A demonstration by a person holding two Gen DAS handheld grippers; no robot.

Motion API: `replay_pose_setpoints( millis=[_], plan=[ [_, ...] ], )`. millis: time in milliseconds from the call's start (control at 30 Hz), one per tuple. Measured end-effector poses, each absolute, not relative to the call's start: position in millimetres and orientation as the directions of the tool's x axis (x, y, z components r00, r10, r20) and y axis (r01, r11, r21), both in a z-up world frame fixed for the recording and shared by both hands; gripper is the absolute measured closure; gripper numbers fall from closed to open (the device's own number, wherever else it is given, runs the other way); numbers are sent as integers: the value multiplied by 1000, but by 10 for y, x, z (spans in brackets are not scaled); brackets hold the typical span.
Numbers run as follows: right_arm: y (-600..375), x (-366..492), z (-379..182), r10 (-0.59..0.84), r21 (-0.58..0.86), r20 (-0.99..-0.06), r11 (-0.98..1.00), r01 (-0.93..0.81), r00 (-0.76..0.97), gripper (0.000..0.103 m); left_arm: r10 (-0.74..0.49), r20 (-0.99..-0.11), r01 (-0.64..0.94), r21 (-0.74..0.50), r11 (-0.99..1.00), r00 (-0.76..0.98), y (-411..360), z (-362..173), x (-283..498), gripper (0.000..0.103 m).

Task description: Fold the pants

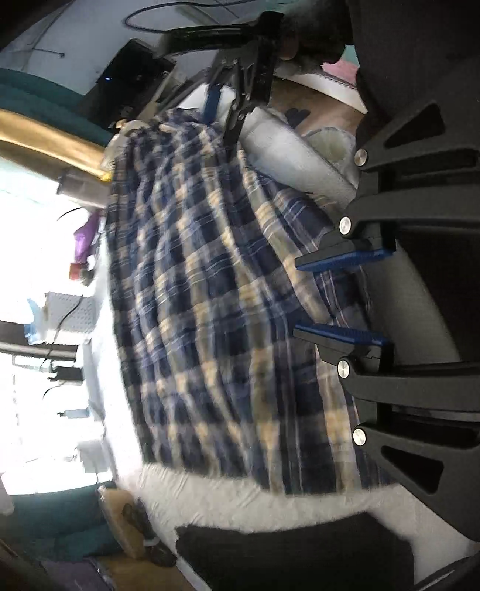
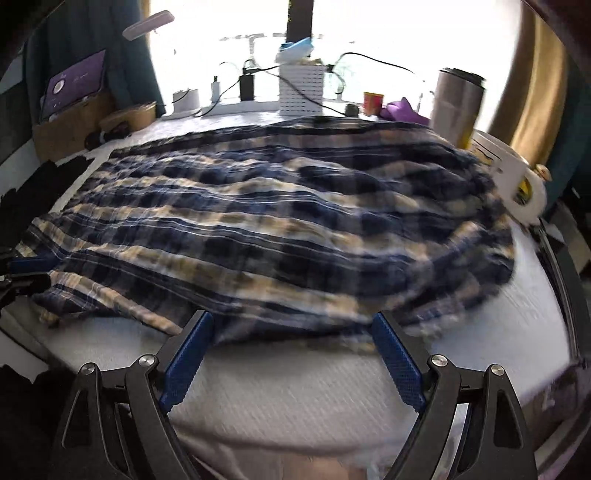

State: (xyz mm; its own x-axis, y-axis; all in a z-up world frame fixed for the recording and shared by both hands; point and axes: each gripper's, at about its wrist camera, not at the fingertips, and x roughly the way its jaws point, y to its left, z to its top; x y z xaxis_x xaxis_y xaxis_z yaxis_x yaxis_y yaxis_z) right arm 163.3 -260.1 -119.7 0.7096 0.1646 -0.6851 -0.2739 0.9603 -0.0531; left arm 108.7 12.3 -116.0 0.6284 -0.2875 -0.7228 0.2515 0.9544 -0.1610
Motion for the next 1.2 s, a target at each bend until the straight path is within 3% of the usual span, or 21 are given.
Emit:
replay_pose_setpoints(
  millis=[167,233,300,400,700,933,1200],
  plan=[
    [-3022,1619,-1102,185,89,-667,981,-169,722,12,-193,-681,155,-116,981,707,433,-1019,1175,74],
    [-3175,1641,-1094,184,135,-658,983,-126,730,5,-145,-666,95,-112,989,731,594,-991,1251,62],
    [-3275,1679,-1103,192,176,-658,979,-98,728,0,-113,-648,36,-131,991,753,761,-962,1328,59],
    [-3389,1759,-1134,228,259,-644,963,-73,730,0,-80,-639,-27,-156,987,765,965,-943,1408,59],
    [-3324,2092,-1122,272,320,-619,944,-80,737,0,-33,-635,-92,-162,982,772,1169,-979,1491,59],
    [-3260,2309,-1110,267,314,-616,946,-79,741,0,-33,-656,-95,-159,983,754,1212,-1096,1581,59],
    [-3304,2543,-1091,307,413,-585,909,-50,751,0,-44,-655,-86,-165,983,755,1224,-1100,1654,59]
  ],
)
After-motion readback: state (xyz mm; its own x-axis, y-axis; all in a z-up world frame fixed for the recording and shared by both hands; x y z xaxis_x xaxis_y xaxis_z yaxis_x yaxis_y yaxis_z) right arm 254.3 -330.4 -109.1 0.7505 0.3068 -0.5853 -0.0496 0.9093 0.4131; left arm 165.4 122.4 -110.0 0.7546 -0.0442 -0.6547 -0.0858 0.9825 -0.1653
